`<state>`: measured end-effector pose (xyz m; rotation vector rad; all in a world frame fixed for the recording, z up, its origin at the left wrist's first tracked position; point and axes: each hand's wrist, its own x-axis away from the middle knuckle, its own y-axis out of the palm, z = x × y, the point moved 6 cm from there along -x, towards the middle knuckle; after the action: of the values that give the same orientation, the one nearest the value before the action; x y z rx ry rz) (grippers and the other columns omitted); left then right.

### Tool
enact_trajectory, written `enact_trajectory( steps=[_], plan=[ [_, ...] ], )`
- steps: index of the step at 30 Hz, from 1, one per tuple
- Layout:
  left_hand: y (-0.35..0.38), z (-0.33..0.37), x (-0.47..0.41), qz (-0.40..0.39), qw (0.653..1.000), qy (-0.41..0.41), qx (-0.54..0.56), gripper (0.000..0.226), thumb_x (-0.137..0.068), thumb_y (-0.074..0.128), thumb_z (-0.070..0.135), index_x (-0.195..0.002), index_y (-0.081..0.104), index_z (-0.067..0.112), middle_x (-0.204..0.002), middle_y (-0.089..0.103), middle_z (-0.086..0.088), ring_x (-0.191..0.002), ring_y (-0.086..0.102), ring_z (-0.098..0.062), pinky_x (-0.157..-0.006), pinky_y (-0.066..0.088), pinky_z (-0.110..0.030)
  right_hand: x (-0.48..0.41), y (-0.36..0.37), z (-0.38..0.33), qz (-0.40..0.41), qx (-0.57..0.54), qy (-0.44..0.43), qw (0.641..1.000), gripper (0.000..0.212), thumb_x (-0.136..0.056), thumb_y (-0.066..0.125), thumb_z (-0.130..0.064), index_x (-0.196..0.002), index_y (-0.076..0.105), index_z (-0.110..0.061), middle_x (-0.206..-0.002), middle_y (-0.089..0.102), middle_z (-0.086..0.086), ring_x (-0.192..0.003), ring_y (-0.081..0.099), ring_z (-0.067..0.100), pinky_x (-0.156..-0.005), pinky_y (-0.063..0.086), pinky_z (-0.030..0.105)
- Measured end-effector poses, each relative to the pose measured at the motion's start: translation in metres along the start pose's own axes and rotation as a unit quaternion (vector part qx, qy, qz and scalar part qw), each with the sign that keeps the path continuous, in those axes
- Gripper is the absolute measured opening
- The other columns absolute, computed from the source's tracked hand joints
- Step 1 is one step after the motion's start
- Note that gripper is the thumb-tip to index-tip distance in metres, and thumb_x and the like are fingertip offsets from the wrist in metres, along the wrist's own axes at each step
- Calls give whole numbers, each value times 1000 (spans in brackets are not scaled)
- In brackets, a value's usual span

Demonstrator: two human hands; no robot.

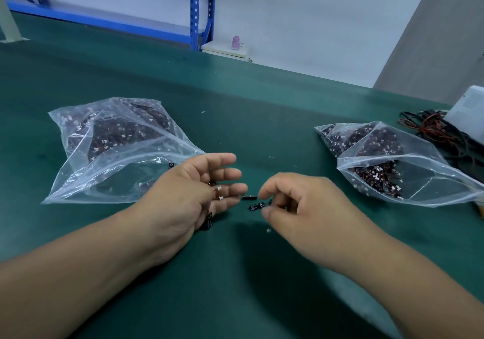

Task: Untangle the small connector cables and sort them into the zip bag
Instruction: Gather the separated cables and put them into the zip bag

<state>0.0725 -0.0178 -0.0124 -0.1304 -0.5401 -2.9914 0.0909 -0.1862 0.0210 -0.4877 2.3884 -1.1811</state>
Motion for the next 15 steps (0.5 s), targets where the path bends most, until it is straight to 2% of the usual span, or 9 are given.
enact_trajectory(
  steps=[2,5,7,10,12,15],
  plan=[
    [1,0,0,-1,1000,8,3,72,-75,21,-34,-110,67,10,-91,71,-8,-84,74,-23,-66,59,-26,0,0,-1,-3,1,-5,1000,20,-77,55,-38,-96,59,-42,-77,66,-23,-59,59,7,-54,51,30],
    [0,-1,0,-1,1000,6,6,69,-78,24,-34,-109,67,9,-90,72,-7,-87,74,-24,-66,59,-26,-1,-9,1,34,-10,-5,999,17,-82,61,-25,-92,61,-38,-75,65,-21,-57,56,7,-52,46,24],
    [0,-2,0,-5,1000,-2,15,66,-79,26,-33,-110,66,8,-93,72,-9,-90,74,-25,-68,60,-27,0,-10,1,56,-13,-9,998,17,-84,65,-20,-90,62,-35,-74,65,-17,-58,55,9,-53,48,28],
    [4,-4,2,-35,998,-25,34,64,-81,27,-32,-116,63,8,-104,72,-16,-93,73,-27,-72,61,-31,4,-5,-13,58,9,-56,997,13,-85,63,-29,-96,62,-35,-76,61,-13,-68,55,9,-61,50,35],
    [9,-6,5,-73,995,-41,48,64,-82,28,-32,-121,59,8,-108,72,-18,-91,73,-25,-73,61,-31,8,3,-26,45,65,-92,993,17,-84,58,-35,-101,62,-34,-82,56,-14,-76,53,8,-64,50,37],
    [17,-7,11,-131,988,-56,65,62,-84,32,-31,-127,56,8,-114,70,-18,-85,73,-20,-64,60,-25,14,7,-38,63,117,-125,983,16,-84,60,-33,-98,67,-36,-105,54,-17,-84,56,6,-61,53,33]
  ],
)
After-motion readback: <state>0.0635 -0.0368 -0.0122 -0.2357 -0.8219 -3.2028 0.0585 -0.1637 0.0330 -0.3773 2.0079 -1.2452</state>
